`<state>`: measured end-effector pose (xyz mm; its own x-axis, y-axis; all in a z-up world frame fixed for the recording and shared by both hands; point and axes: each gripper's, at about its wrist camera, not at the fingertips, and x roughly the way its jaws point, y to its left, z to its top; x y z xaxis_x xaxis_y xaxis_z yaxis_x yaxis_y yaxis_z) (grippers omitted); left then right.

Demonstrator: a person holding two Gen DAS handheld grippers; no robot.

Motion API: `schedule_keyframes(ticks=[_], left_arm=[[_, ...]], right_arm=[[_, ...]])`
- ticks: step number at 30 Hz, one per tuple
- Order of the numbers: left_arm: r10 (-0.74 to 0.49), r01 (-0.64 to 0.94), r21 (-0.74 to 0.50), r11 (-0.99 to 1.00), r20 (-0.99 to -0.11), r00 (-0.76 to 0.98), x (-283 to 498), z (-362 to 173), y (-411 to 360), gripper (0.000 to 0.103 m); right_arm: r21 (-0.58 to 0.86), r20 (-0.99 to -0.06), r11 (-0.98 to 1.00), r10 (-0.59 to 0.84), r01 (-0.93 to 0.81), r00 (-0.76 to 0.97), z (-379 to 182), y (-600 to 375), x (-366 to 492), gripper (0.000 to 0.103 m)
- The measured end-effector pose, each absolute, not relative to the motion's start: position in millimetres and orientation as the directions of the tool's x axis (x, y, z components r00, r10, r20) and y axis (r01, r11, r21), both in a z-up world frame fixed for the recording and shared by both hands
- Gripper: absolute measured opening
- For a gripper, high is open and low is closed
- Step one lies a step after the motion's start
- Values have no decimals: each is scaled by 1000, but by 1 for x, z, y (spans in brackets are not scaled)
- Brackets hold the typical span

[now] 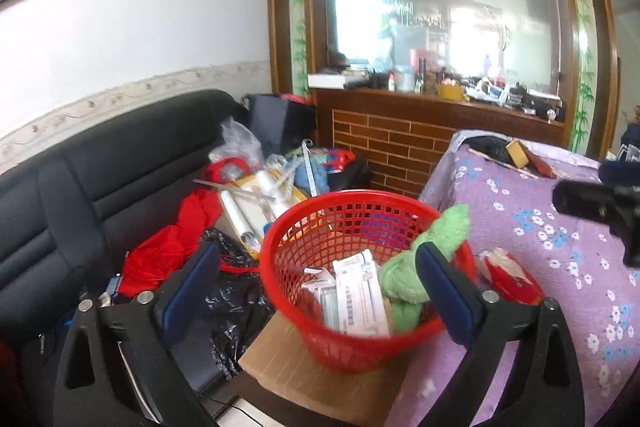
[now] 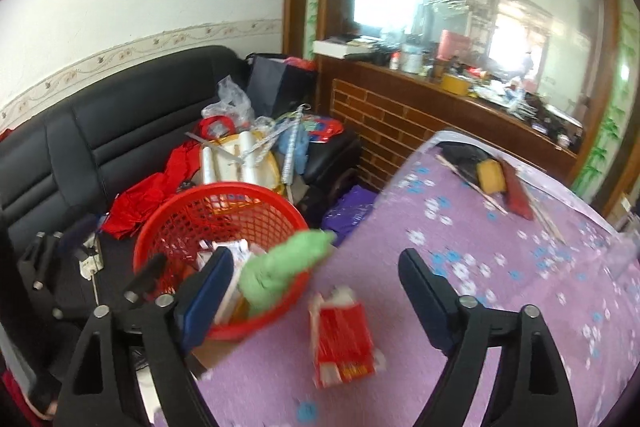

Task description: Collect trash

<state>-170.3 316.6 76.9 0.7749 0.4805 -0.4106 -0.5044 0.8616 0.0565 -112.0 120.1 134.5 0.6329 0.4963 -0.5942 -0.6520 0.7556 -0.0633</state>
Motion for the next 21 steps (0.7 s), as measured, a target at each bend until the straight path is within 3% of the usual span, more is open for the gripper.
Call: schedule_keyframes(ticks=[21], left_arm=[[511, -504, 128, 854, -389, 767, -216, 66, 220, 102]], right_arm=[[-158, -505, 864, 345, -478, 791, 106, -29, -211, 97]])
